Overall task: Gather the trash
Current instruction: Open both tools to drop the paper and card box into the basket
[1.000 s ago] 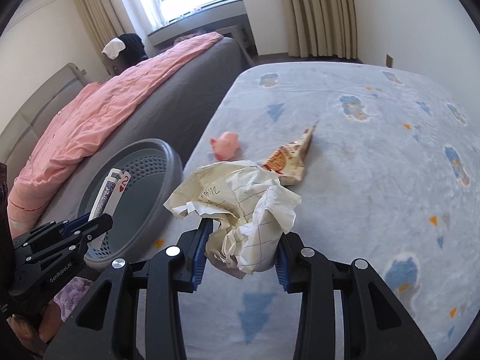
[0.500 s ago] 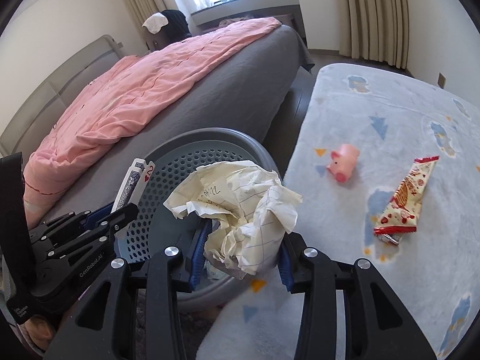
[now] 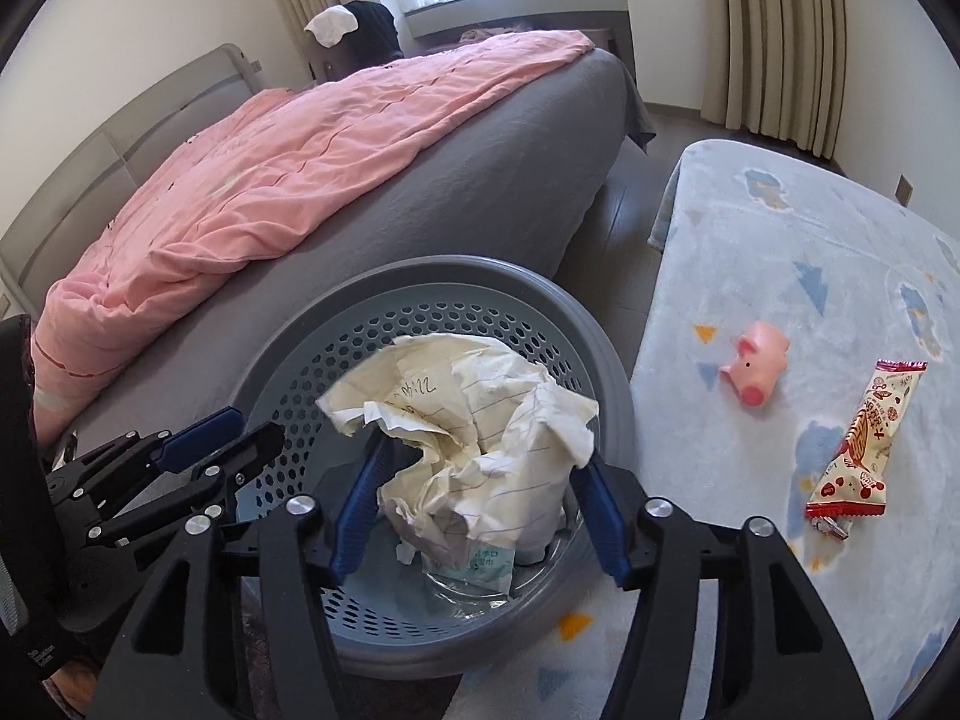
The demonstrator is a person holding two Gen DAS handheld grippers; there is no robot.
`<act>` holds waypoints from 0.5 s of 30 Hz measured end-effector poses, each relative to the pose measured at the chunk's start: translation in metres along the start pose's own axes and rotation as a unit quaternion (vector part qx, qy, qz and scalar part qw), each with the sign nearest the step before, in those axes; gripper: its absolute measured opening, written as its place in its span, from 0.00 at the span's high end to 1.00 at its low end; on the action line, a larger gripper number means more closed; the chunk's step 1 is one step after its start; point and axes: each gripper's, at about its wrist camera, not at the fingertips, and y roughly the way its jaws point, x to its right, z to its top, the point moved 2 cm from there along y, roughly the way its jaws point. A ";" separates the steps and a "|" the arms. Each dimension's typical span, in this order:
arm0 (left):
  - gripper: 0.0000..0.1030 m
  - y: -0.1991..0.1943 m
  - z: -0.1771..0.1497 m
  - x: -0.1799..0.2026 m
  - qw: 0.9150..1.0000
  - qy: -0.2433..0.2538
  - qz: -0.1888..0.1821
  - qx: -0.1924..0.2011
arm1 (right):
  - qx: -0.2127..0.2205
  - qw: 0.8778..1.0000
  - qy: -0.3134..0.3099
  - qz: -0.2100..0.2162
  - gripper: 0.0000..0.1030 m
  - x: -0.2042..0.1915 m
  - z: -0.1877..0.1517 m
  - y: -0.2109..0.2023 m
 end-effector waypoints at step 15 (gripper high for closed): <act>0.41 -0.012 -0.005 -0.011 1.000 -0.014 0.026 0.003 | -0.006 1.000 -0.002 -0.007 0.33 -0.004 -0.008 -0.003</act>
